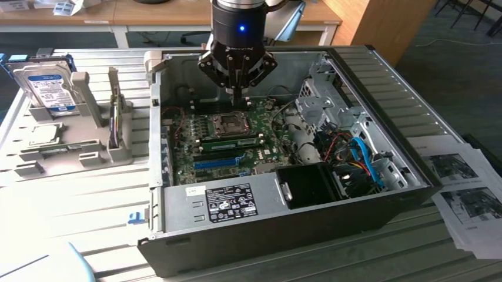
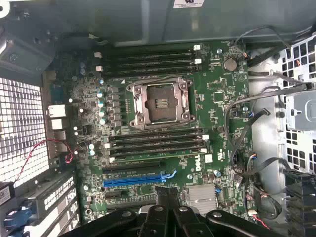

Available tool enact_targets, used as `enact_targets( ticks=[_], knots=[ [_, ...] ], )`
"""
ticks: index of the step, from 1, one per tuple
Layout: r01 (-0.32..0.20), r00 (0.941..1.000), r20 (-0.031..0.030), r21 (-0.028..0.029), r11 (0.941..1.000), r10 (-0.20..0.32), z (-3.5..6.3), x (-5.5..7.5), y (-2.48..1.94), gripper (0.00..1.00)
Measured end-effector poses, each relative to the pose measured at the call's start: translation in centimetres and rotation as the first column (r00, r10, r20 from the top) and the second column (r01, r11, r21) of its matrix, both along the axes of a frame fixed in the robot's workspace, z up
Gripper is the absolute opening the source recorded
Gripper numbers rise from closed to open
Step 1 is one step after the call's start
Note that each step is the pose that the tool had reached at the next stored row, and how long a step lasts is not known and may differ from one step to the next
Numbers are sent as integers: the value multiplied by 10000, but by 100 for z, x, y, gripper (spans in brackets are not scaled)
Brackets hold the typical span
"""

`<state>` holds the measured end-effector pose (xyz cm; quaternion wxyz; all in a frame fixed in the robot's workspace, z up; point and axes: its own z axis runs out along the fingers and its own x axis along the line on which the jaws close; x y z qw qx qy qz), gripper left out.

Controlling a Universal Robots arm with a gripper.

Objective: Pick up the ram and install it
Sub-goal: 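Press down the ram until it locks into place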

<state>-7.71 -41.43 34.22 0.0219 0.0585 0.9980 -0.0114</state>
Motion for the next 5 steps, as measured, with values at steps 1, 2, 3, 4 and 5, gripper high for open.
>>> enact_targets(
  ticks=[1, 2, 3, 4, 5],
  knots=[
    [0, 10000, 0, 0, 10000, 0, 0, 0, 0, 9],
    [0, 10000, 0, 1, 10000, 0, 0, 0, 0, 9],
    [0, 10000, 0, 0, 10000, 0, 0, 0, 0, 9],
    [0, 10000, 0, 0, 10000, 0, 0, 0, 0, 9],
    [0, 10000, 0, 1, 10000, 0, 0, 0, 0, 9]
  ],
)
